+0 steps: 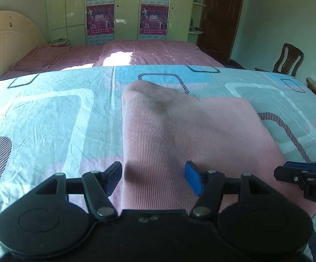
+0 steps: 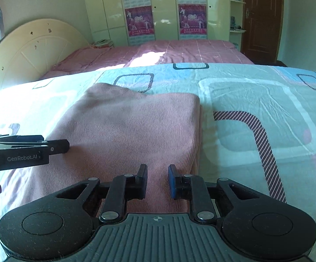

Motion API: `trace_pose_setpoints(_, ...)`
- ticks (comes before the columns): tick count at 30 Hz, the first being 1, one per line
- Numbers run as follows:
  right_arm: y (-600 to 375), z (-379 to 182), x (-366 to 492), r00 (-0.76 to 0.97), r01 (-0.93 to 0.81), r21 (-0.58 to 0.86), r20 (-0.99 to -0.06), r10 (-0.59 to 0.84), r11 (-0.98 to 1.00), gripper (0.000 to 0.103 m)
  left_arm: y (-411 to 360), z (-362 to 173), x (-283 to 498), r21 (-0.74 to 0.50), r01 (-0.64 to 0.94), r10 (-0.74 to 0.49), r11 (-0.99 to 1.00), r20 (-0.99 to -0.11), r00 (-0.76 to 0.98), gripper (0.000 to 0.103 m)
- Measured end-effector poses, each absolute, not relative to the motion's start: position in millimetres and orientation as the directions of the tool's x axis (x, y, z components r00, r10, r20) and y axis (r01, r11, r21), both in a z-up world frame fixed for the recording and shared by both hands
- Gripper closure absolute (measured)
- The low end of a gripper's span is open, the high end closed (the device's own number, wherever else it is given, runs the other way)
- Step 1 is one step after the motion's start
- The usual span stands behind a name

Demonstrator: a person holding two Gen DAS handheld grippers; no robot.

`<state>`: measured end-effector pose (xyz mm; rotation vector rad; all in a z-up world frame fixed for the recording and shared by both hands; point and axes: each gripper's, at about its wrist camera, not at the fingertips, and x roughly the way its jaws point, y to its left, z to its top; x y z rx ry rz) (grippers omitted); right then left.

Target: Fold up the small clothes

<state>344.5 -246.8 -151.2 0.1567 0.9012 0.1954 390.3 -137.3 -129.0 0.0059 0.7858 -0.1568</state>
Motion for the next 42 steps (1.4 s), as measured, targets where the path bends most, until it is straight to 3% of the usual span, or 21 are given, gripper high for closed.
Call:
trace_pose_setpoints(6,-261.6,-167.0,342.8,0.570,-0.035,0.248,-0.791,0.223,0.968,0.089,-136.4,-132.3,382.3,-0.064,0.139,-0.142,0.988,-0.716,0.683,0.040)
trace_pose_setpoints(11,-260.5,-145.4,323.0,0.603,-0.076,0.236,-0.763,0.233,0.969,0.088,-132.6,-124.2,367.1,-0.073,0.153,-0.159,0.986,-0.710,0.686,0.041)
trace_pose_setpoints(16,-266.2,-169.8,306.5,0.538,-0.047,0.183,-0.823,0.179,0.982,0.088,-131.6,-147.8,354.0,-0.068,0.172,-0.164,0.983,-0.751,0.640,0.037)
trace_pose_setpoints(19,-283.0,-175.0,303.8,0.531,0.015,0.269,-0.818,0.220,0.963,0.086,-127.1,-155.9,350.7,-0.125,0.138,-0.184,0.982,-0.760,0.623,0.036)
trace_pose_setpoints(27,-273.8,-171.7,298.3,0.528,-0.019,0.247,-0.820,0.220,0.969,0.086,-129.0,-157.0,349.4,-0.114,0.151,-0.184,0.982,-0.760,0.624,0.037)
trace_pose_setpoints(30,-278.4,-161.6,299.2,0.558,-0.008,0.229,-0.807,0.194,0.973,0.091,-129.6,-154.0,348.9,-0.125,0.148,-0.190,0.981,-0.763,0.618,0.037)
trace_pose_setpoints(36,-283.0,-166.0,305.4,0.521,-0.024,0.260,-0.821,0.234,0.965,0.090,-132.8,-157.4,351.4,-0.130,0.145,-0.192,0.981,-0.772,0.606,0.027)
trace_pose_setpoints(37,-285.7,-162.9,305.7,0.528,-0.014,0.271,-0.815,0.238,0.962,0.084,-132.2,-156.5,352.0,-0.132,0.146,-0.193,0.981,-0.774,0.603,0.026)
trace_pose_setpoints(40,-296.9,-151.9,308.2,0.564,0.020,0.324,-0.785,0.257,0.946,0.044,-129.7,-147.9,355.9,-0.138,0.138,-0.194,0.981,-0.771,0.606,0.025)
trace_pose_setpoints(42,-301.9,-144.8,313.2,0.582,0.023,0.342,-0.768,0.265,0.939,0.042,-128.0,-139.2,355.7,-0.138,0.128,-0.188,0.982,-0.754,0.630,0.023)
